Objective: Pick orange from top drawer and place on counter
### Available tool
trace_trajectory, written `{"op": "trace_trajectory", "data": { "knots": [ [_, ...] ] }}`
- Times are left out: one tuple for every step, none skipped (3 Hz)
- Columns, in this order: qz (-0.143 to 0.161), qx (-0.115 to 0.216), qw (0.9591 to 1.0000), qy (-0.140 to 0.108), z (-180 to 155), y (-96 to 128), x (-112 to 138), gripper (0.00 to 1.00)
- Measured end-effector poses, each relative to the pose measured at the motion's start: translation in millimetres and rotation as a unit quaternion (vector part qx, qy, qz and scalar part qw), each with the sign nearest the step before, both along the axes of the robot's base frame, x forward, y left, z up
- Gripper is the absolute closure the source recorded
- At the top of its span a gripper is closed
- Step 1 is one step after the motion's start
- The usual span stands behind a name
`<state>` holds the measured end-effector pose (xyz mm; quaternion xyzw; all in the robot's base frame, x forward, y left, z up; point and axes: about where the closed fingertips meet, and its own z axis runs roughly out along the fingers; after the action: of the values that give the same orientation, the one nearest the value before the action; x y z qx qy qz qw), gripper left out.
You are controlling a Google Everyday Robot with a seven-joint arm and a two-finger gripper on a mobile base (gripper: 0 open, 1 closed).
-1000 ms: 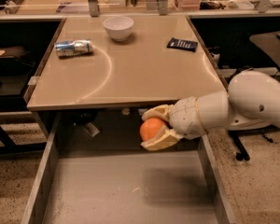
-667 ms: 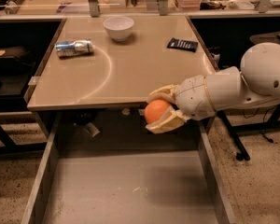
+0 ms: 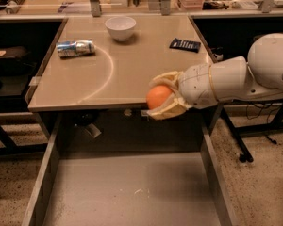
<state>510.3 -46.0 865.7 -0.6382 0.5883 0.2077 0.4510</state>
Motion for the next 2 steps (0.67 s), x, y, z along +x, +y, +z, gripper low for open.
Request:
{"op": "trace_trajectory", "data": {
  "knots": [
    [-0.003, 0.021, 0.9973, -0.07, 48, -2, 37, 1.0],
    [-0.014, 0.077, 0.9882, -0.132, 97, -3, 80, 1.0]
  ]
}}
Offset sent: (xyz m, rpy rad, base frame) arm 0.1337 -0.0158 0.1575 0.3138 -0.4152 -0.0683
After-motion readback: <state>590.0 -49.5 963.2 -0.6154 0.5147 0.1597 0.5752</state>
